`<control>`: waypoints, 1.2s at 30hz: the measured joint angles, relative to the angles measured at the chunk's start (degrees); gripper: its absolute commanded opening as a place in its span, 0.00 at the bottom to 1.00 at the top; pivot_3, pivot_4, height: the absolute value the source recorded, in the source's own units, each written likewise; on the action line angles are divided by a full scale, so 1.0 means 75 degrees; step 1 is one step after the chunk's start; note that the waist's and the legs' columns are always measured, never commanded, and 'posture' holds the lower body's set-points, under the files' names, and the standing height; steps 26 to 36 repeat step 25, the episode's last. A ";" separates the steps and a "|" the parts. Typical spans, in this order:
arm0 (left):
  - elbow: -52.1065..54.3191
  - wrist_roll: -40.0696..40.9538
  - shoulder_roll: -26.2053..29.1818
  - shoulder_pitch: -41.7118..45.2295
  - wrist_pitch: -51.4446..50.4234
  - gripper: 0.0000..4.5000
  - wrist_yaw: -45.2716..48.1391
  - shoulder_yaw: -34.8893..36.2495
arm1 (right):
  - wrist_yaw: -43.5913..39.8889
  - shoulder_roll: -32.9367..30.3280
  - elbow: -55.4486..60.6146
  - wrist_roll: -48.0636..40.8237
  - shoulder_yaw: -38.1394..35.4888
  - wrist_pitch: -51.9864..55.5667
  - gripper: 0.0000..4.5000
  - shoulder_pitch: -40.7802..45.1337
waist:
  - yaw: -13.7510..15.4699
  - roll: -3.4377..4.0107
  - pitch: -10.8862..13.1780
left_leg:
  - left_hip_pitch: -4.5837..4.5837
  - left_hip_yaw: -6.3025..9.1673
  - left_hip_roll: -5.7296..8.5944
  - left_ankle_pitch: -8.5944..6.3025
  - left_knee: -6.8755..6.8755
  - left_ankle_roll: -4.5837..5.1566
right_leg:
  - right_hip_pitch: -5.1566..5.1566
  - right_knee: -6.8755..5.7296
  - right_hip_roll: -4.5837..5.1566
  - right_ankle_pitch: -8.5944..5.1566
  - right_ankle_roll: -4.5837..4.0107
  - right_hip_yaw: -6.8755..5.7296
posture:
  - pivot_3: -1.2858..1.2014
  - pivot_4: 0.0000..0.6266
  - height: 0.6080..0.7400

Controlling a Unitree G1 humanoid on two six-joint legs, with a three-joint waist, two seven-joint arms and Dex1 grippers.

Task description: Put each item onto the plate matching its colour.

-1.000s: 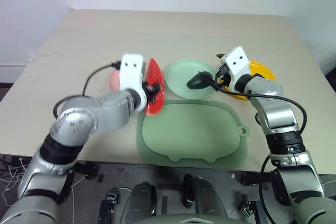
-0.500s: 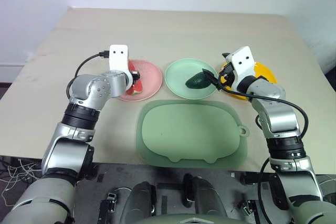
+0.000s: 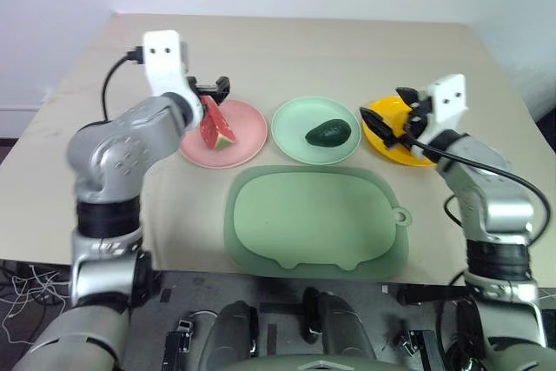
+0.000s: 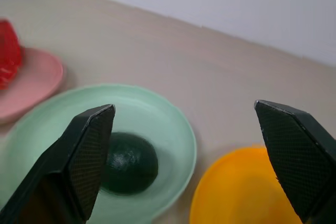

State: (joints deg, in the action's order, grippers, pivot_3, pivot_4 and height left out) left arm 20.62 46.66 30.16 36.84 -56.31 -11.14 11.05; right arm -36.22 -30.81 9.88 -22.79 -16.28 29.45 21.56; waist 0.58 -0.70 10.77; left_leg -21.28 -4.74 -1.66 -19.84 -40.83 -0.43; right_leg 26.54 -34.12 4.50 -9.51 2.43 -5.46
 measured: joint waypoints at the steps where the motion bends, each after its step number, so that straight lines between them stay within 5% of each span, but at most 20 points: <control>1: 0.0441 -0.0097 0.0356 -0.0676 0.0292 0.99 0.0467 0.0215 | -0.0357 -0.0145 0.0139 -0.0336 -0.0275 0.0028 1.00 -0.0444 | -0.0012 0.0001 0.0000 | 0.0002 -0.0002 0.0000 -0.0001 0.0004 0.0002 | 0.0002 0.0003 -0.0002 -0.0001 -0.0001 0.0001 | 0.52 0.24 1.00; 4: 0.1190 -0.0447 0.1033 -0.2560 0.0916 0.99 0.1745 0.0442 | -0.1132 -0.0621 0.0211 -0.1001 -0.0707 0.0316 1.00 -0.1421 | -0.0001 0.0003 0.0003 | 0.0006 -0.0005 0.0000 -0.0011 -0.0010 0.0020 | 0.0000 0.0012 0.0001 -0.0002 -0.0002 0.0008 | 0.52 0.24 1.00; 10: 0.1753 -0.0709 0.0873 -0.5381 0.2268 0.99 0.3768 0.0831 | -0.2130 -0.1029 0.0141 -0.1640 -0.1083 0.0554 1.00 -0.2930 | 0.0062 -0.0002 0.0001 | 0.0009 0.0015 -0.0014 -0.0039 -0.0028 0.0068 | -0.0010 0.0015 0.0006 -0.0039 -0.0002 0.0010 | 0.52 0.24 1.00; 24: 0.1631 -0.2148 -0.0296 -0.6478 0.3623 0.99 0.4101 0.0306 | -0.2407 -0.1028 -0.0839 -0.1327 -0.0611 -0.0315 1.00 -0.2622 | 0.0016 0.0001 0.0000 | 0.0009 0.0006 -0.0014 -0.0043 -0.0024 0.0076 | -0.0001 0.0010 0.0001 -0.0020 -0.0027 0.0017 | 0.52 0.24 1.00; 36: 0.1641 -0.2211 -0.0321 -0.6543 0.3671 0.99 0.4094 0.0267 | -0.2411 -0.1028 -0.0959 -0.1300 -0.0546 -0.0331 1.00 -0.2479 | 0.0026 0.0000 0.0000 | 0.0007 0.0010 -0.0014 -0.0043 -0.0025 0.0076 | -0.0002 0.0010 0.0000 -0.0020 -0.0027 0.0016 | 0.52 0.24 1.00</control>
